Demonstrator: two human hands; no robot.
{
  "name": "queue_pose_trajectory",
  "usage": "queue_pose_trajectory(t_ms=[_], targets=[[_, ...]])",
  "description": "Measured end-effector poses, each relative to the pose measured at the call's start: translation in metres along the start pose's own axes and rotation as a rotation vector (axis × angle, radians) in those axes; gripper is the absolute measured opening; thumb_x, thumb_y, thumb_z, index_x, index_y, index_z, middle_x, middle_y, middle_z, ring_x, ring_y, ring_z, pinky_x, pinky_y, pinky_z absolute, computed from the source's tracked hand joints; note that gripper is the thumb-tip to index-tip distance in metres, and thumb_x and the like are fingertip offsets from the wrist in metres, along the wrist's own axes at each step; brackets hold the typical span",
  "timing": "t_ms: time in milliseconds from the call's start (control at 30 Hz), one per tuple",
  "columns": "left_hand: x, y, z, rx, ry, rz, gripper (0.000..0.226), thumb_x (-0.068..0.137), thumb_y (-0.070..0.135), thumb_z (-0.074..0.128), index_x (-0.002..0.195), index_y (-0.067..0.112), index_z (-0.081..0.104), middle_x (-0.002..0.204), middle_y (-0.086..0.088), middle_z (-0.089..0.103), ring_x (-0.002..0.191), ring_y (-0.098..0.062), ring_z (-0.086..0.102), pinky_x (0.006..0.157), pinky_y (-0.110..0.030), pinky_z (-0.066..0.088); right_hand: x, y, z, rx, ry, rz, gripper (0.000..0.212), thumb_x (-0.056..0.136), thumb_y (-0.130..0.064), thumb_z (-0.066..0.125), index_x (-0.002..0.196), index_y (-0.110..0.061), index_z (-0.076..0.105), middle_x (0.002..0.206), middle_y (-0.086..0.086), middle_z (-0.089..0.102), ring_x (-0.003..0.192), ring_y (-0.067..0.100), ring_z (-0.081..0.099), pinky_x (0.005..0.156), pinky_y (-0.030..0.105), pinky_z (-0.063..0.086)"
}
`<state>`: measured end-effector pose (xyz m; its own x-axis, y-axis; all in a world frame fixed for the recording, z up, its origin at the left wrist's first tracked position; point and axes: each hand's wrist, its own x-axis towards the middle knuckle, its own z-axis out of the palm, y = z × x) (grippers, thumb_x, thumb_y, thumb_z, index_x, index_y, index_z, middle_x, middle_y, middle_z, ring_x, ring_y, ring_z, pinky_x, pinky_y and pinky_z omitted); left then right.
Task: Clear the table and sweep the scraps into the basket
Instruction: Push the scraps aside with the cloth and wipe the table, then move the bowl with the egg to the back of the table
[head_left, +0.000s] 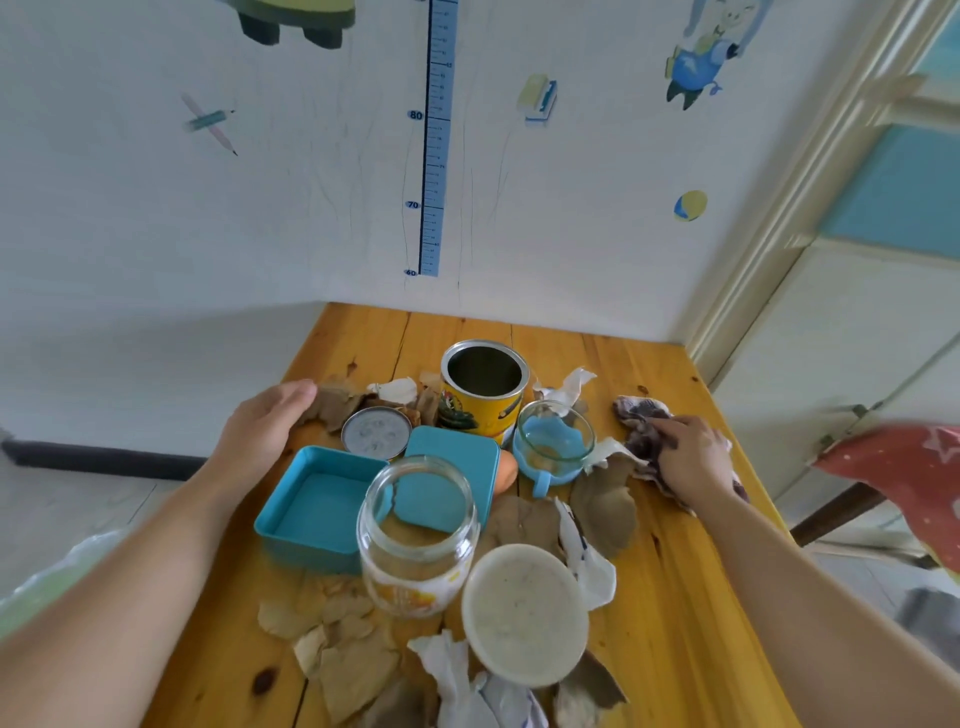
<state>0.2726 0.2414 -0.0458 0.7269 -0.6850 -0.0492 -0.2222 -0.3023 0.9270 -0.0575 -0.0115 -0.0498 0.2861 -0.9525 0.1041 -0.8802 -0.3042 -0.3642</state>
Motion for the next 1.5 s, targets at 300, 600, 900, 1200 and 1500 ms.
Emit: queue_pose_trajectory(t_ms=[300, 600, 900, 1200, 1500], targets=[[-0.022, -0.002, 0.003, 0.05, 0.007, 0.026, 0.027, 0.096, 0.041, 0.036, 0.112, 0.031, 0.055, 0.105, 0.011, 0.055, 0.106, -0.015, 0.049, 0.099, -0.04, 0.038, -0.038, -0.033, 0.01, -0.085, -0.015, -0.003, 0.053, 0.085, -0.004, 0.047, 0.133, -0.026, 0.049, 0.136, 0.01, 0.043, 0.124, 0.032, 0.035, 0.1, 0.04, 0.033], [-0.048, -0.002, 0.001, 0.052, 0.077, 0.048, 0.047, 0.098, 0.043, 0.024, 0.126, 0.018, 0.052, 0.124, 0.003, 0.052, 0.115, -0.017, 0.045, 0.092, -0.028, 0.029, -0.045, -0.028, -0.025, 0.244, 0.186, 0.11, 0.048, 0.074, 0.004, 0.043, 0.111, -0.015, 0.067, 0.11, 0.019, 0.064, 0.098, 0.037, 0.056, 0.079, 0.038, 0.05], [-0.067, -0.009, 0.001, -0.002, 0.154, -0.056, 0.053, 0.094, 0.056, 0.023, 0.127, 0.028, 0.054, 0.141, -0.003, 0.045, 0.129, -0.024, 0.038, 0.106, -0.043, 0.026, -0.109, -0.013, -0.008, -0.168, 0.058, 0.115, 0.027, 0.092, -0.025, 0.045, 0.115, -0.022, 0.06, 0.111, 0.011, 0.051, 0.103, 0.03, 0.048, 0.074, 0.035, 0.046], [-0.097, -0.001, 0.008, 0.103, 0.177, -0.065, 0.052, 0.095, 0.052, 0.02, 0.134, 0.028, 0.045, 0.142, -0.002, 0.043, 0.132, -0.025, 0.035, 0.109, -0.044, 0.023, -0.13, -0.026, -0.01, -0.151, -0.005, -0.007, 0.029, 0.094, -0.027, 0.041, 0.118, -0.026, 0.059, 0.116, 0.007, 0.05, 0.107, 0.028, 0.046, 0.072, 0.031, 0.04], [-0.121, 0.007, 0.01, -0.062, 0.168, -0.022, 0.043, 0.097, 0.041, 0.031, 0.131, 0.02, 0.047, 0.117, 0.008, 0.046, 0.11, -0.009, 0.037, 0.089, -0.027, 0.025, -0.13, -0.01, -0.036, -0.007, -0.2, -0.099, 0.035, 0.096, -0.028, 0.04, 0.129, -0.027, 0.052, 0.122, 0.004, 0.053, 0.106, 0.023, 0.052, 0.07, 0.028, 0.04]])
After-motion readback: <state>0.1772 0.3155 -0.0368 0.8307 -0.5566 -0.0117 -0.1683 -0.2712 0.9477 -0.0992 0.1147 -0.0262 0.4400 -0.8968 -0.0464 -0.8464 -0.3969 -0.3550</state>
